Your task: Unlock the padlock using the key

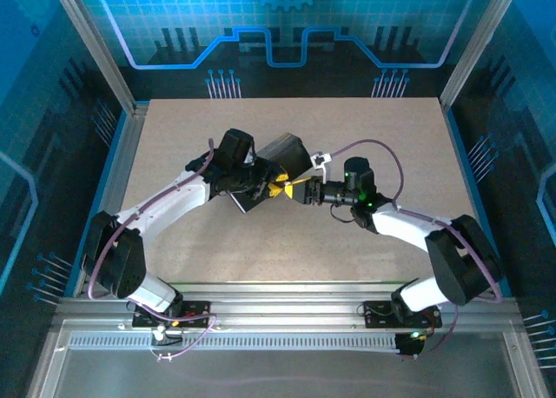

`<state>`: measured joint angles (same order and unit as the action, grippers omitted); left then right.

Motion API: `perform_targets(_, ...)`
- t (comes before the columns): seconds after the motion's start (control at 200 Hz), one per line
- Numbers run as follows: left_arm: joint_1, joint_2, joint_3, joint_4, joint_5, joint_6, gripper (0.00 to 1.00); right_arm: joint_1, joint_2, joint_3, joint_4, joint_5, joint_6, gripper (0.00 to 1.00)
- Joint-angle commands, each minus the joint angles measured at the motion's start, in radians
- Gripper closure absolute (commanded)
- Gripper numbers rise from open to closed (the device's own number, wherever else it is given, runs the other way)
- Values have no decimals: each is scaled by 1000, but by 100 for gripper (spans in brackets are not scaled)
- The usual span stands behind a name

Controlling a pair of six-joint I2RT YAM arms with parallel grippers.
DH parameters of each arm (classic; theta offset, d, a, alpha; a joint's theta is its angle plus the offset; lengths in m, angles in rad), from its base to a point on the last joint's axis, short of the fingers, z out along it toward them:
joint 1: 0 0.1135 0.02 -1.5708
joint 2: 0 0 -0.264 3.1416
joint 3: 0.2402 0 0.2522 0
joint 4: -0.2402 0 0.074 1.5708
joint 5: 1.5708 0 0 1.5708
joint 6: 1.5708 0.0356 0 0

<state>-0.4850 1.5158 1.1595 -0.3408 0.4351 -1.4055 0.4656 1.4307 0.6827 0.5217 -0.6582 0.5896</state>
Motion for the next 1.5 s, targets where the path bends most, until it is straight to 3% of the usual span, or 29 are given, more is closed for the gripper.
perform_targets(0.0,29,-30,4,-48,-4,37,100,-47,-51,46,-242,1,-217,50)
perform_targets(0.11,32,-11,27,-88,1,56,100,-75,-79,69,-401,60,-376,49)
perform_targets(0.235,32,22,83,-174,18,104,100,-49,-93,60,-421,235,-564,58)
perform_targets(0.4,33,56,159,-296,14,172,100,19,-103,-82,-35,433,-810,73)
perform_targets(0.695,35,99,183,-322,26,151,100,257,-30,-199,370,753,-1154,71)
perform_targets(0.83,36,113,201,-341,34,149,100,321,-3,-212,428,807,-1245,72)
perform_targets(1.176,36,109,205,-344,43,145,100,359,83,-177,470,848,-1331,72)
perform_targets(1.496,39,109,201,-333,57,145,100,377,94,-154,479,858,-1316,73)
